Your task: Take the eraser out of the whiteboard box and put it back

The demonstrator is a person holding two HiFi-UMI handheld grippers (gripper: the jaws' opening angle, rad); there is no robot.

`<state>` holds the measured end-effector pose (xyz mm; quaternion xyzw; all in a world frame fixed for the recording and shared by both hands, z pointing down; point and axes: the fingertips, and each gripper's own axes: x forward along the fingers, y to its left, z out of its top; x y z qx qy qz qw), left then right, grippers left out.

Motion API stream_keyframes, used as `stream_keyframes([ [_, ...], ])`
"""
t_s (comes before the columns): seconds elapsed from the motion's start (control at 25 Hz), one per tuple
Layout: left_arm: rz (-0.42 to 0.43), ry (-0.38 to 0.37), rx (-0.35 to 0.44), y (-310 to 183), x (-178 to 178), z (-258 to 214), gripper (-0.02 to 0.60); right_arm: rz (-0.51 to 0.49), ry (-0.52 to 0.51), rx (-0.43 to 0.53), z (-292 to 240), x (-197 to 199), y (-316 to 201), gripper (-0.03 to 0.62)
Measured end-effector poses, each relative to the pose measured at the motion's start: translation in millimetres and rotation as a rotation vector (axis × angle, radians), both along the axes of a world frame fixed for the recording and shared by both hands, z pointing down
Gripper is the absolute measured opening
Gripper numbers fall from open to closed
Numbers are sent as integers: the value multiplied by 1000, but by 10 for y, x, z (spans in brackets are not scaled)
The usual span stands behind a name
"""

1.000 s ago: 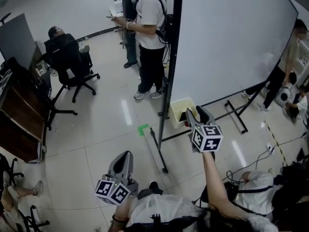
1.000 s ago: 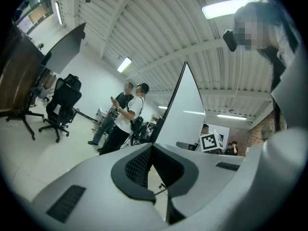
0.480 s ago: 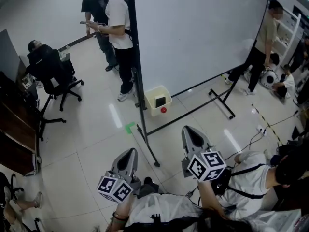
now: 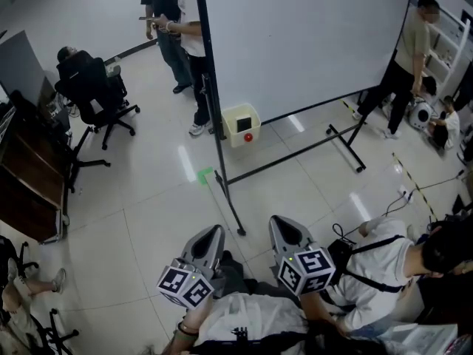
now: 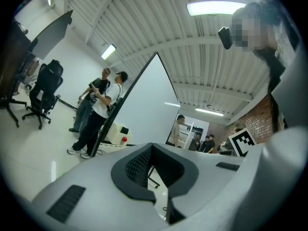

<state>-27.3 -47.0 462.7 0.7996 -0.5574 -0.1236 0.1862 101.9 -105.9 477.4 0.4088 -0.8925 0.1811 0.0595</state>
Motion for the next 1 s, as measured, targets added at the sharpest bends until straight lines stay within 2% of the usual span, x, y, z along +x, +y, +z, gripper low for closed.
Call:
stream_keyframes([
  [0.16, -56, 5, 4, 184, -20, -2, -12, -34, 9, 10, -4, 9, 163, 17],
  [0.48, -107, 2, 11, 371, -40, -19, -14, -64, 21, 24, -22, 39, 236, 17],
  [1.0, -84, -9, 20, 213, 129, -114, -13, -69, 26, 33, -100, 171, 136, 17],
])
